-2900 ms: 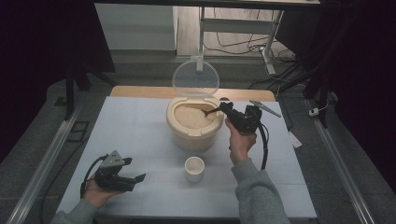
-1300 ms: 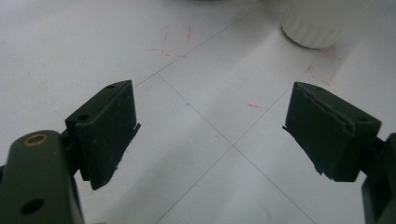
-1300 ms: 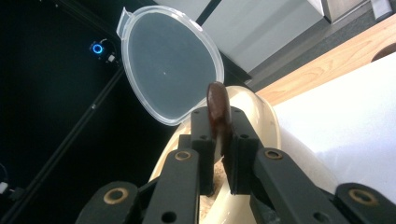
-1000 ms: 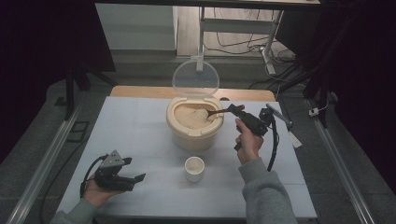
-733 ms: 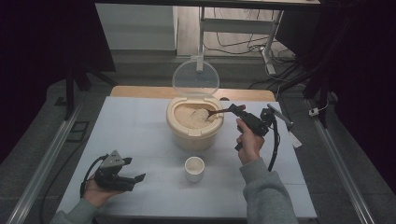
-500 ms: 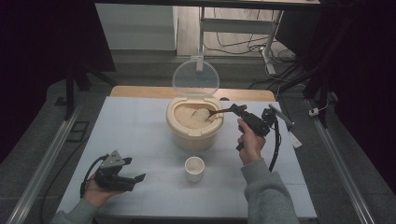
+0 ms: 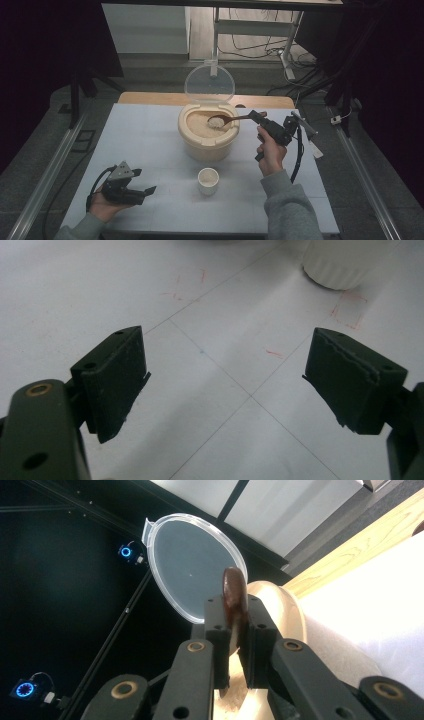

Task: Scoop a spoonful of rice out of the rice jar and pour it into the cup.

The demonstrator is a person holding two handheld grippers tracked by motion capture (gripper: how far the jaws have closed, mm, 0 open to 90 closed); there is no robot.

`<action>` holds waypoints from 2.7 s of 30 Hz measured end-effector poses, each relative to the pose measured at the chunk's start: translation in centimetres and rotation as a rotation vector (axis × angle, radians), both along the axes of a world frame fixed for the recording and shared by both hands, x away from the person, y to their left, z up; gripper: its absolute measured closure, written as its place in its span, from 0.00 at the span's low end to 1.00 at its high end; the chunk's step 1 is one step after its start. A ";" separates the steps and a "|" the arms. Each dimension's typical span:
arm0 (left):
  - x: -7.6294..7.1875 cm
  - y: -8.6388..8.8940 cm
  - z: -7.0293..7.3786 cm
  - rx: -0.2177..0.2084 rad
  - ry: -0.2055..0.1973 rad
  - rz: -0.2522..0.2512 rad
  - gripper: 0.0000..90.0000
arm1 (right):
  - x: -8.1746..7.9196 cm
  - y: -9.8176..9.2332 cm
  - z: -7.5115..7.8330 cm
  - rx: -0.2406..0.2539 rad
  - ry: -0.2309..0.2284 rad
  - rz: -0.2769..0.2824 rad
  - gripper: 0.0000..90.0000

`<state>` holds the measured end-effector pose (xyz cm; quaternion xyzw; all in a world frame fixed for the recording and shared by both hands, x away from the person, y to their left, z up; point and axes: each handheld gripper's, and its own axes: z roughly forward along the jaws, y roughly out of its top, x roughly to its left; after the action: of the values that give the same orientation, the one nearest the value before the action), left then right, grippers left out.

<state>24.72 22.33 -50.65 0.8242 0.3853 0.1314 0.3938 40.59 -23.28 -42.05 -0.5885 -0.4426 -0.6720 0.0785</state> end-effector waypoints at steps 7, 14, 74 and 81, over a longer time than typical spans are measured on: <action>0.0 0.0 0.0 0.000 0.001 0.001 0.19 | -0.1 -0.1 0.2 0.017 -0.005 0.007 0.93; 0.0 0.0 0.0 0.000 0.000 0.000 0.18 | -0.3 -0.2 0.6 0.017 -0.007 0.026 0.93; 0.1 0.0 -0.3 0.005 0.012 -0.001 0.19 | -7.5 0.9 -2.0 -0.312 -0.021 0.270 0.93; 0.1 0.0 -0.3 0.008 0.011 -0.001 0.19 | -8.4 1.9 -0.9 -0.421 -0.136 0.283 0.93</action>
<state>24.82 22.32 -50.95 0.8266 0.3864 0.1282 0.3886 32.17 -21.40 -42.93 -0.4778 -0.6547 -0.5855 0.0177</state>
